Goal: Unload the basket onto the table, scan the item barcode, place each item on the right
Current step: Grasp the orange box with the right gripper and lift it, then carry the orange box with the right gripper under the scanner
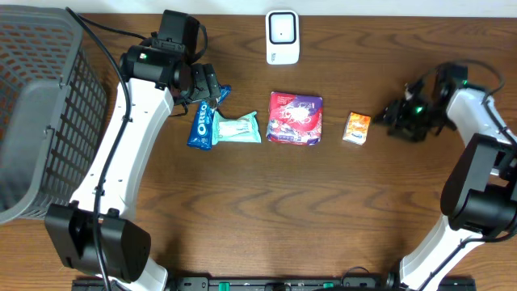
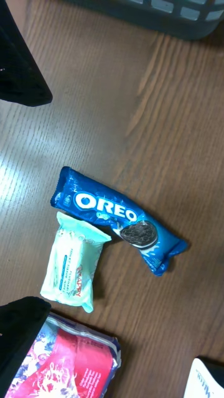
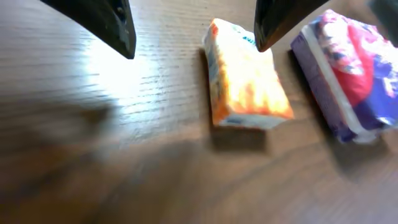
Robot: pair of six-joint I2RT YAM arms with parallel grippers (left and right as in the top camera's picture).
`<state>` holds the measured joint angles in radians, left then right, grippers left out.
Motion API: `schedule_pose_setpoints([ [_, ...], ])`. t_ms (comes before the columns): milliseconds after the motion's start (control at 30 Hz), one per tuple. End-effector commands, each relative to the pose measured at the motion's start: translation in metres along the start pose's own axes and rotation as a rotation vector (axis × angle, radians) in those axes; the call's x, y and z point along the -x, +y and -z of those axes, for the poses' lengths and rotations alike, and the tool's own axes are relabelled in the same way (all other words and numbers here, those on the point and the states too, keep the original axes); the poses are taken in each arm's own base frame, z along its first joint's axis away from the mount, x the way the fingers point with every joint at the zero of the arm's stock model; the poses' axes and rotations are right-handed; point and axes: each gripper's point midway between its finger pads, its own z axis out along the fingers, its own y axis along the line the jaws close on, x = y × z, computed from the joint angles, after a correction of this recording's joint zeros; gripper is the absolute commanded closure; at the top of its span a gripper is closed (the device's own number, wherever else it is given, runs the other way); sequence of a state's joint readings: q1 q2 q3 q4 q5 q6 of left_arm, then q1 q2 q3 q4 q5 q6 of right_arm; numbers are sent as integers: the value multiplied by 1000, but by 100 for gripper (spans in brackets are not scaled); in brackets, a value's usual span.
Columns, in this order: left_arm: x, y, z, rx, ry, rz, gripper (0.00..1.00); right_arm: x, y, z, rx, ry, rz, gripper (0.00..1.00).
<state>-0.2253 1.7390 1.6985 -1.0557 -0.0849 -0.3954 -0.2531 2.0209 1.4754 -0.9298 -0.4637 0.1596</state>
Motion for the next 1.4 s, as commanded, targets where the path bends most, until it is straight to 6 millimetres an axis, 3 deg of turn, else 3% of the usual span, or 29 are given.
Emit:
schedule_pose_setpoints([
  [0,1,2,-1,11,1,-2,2,23,26,39,-99,-117,103,46],
  [100,1,2,-1,11,1,-2,2,20,54,44,-125,-130,177,51],
  [167,1,2,-1,11,1,-2,2,13,71,35,-137,-121,229,56],
  [300,1,2,-1,11,1,-2,2,4,83,14,-255,-118,270,59],
  [533,1,2,-1,11,1,-2,2,-4,69,-7,-560,-182,200,63],
  [733,1,2,-1,11,1,-2,2,-14,66,-31,-576,-155,201,67],
  [933,1,2,-1,11,1,-1,2,-24,49,-57,-594,-123,189,67],
  [1267,1,2,-1,11,1,-2,2,-35,35,-69,-604,-99,186,71],
  [1300,1,2,-1,11,1,-2,2,-37,33,-71,-606,-96,186,73],
  [1367,1,2,-1,11,1,-2,2,-40,29,-75,-609,-88,184,89],
])
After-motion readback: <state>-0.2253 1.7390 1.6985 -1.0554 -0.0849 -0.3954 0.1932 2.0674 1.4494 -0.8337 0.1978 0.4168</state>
